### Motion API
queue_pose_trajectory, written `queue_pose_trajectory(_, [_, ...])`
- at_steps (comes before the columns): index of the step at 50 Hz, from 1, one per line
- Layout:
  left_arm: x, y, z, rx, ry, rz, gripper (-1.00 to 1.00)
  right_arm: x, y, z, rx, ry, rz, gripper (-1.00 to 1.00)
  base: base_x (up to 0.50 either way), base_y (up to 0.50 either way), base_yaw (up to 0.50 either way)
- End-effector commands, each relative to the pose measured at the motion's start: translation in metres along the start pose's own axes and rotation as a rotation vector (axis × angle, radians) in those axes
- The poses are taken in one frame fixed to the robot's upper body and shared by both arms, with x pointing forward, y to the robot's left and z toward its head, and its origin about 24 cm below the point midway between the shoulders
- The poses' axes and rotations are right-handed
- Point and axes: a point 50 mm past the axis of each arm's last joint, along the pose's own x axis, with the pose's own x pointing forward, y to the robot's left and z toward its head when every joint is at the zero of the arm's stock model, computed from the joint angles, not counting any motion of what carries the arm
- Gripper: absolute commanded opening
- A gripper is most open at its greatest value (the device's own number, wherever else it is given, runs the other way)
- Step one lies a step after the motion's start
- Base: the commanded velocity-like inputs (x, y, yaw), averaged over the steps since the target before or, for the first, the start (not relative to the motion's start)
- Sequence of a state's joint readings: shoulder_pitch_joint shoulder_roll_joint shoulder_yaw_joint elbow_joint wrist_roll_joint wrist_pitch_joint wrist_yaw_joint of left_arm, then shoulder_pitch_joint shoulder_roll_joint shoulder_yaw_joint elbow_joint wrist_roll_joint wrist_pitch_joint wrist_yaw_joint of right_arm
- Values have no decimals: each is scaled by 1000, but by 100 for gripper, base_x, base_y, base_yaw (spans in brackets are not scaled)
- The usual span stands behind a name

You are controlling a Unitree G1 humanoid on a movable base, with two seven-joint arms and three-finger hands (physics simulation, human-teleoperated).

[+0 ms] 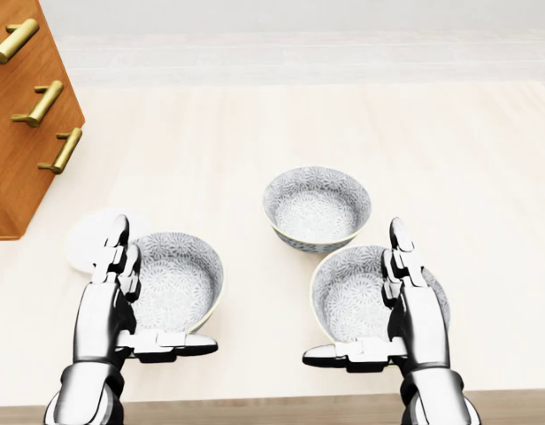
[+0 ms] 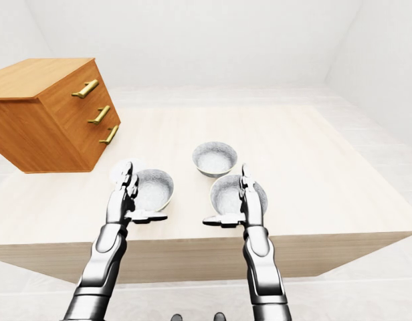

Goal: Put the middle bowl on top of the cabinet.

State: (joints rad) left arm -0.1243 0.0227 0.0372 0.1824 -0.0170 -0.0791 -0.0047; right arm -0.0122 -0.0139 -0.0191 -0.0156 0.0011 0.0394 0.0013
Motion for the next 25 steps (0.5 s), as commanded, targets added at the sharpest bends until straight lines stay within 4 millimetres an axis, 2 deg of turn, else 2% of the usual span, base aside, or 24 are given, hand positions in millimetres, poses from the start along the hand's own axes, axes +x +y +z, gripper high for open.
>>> queue_pose_trajectory(1, [-21,6,3,8,8,6,100,-2,-3,-5,-2,-7,21,100,0,0,0])
queue_pose_trajectory(17, [-23,5,3,19,3,5,100,-3,-5,-6,-8,-5,10,100,0,0,0])
queue_pose_trajectory(20, [-24,6,4,8,4,2,100,-7,-3,1,16,-31,18,100,0,0,0])
queue_pose_trajectory(25, [-27,13,26,-102,-63,12,100,-16,-5,21,-43,-107,-4,100,0,0,0])
